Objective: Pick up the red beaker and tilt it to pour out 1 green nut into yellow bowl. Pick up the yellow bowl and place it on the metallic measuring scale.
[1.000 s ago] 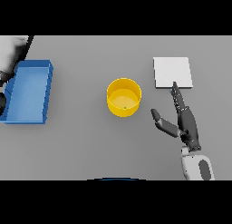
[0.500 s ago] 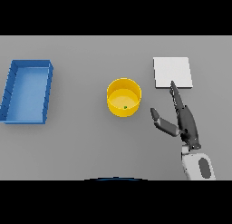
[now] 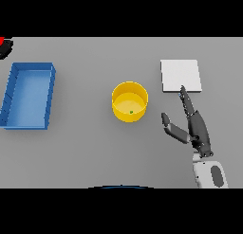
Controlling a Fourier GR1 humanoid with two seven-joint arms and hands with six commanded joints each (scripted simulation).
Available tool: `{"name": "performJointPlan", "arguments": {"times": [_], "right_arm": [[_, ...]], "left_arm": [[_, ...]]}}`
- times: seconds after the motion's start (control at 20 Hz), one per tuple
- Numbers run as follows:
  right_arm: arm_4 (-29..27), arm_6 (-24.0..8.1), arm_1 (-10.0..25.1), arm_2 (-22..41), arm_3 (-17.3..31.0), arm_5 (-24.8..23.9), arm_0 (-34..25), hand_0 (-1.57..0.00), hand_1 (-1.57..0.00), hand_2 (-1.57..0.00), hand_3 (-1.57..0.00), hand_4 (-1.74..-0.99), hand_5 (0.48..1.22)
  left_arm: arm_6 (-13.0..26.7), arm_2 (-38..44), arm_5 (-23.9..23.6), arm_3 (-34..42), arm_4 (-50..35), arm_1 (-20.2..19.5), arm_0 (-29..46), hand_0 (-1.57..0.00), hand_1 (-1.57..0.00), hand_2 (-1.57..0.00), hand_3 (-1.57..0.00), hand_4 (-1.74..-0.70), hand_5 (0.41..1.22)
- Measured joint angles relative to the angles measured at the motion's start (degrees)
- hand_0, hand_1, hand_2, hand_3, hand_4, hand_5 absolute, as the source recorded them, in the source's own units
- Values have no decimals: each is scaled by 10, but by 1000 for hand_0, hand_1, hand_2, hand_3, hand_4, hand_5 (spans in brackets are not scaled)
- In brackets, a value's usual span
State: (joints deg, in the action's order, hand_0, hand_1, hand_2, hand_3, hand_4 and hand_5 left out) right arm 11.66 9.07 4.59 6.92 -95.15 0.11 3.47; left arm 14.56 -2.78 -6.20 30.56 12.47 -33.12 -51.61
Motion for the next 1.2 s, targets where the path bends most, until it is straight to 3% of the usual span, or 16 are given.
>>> {"name": "performJointPlan", "arguments": {"times": [0.1, 0.3, 0.4, 0.45, 0.55, 0.7, 0.9, 1.05, 1.2], "right_arm": [[3, 6, 3, 0, 2, -1, 2, 1, 1, 1, 1, -1174, 676], [-5, 3, 0, -1, 0, 3, -2, 1, 1, 1, 1, -1157, 671], [-4, -9, 0, 1, -10, 2, -7, 1, 1, 1, 1, -1155, 670], [-4, -5, 0, 1, -7, 4, 0, 1, 1, 1, 1, -1153, 670], [-3, -15, -2, 2, -8, 2, -1, 1, 1, 1, 1, -1149, 670], [-2, 2, -3, 3, -3, 2, 4, 1, 1, 1, 1, -1155, 670], [5, -13, 2, 1, -6, -4, -5, 1, 1, 1, 1, -1157, 665], [15, -6, 4, 2, -2, -9, -1, 1, 1, 1, 1, -1154, 657], [45, -45, 10, 9, -4, -21, -12, 1, 1, 1, 1, -1115, 638]], "left_arm": [[30, -3, -14, 77, -18, 7, 63, -1571, -1571, -1571, -1571, -1741, 1151], [95, -10, -30, 198, -38, 11, 145, -1571, -1571, -1571, -1571, -1741, 925], [139, -10, -24, 244, -45, 3, 172, -1571, -1571, -1526, -1525, -1521, 818], [143, -13, -16, 267, -50, 1, 187, -1469, -1344, -1276, -1318, -1369, 774], [132, -19, 36, 317, -77, -12, 211, -940, -860, -817, -843, -1126, 705], [142, -14, 93, 335, -116, -20, 221, -481, -440, -418, -431, -915, 651], [170, -47, 113, 326, -84, -27, 214, -196, -179, -170, -176, -813, 627], [152, -54, 101, 322, -64, -31, 217, -100, -91, -87, -90, -783, 631], [132, -48, 88, 331, -66, -30, 216, -51, -46, -44, -45, -779, 635]]}}
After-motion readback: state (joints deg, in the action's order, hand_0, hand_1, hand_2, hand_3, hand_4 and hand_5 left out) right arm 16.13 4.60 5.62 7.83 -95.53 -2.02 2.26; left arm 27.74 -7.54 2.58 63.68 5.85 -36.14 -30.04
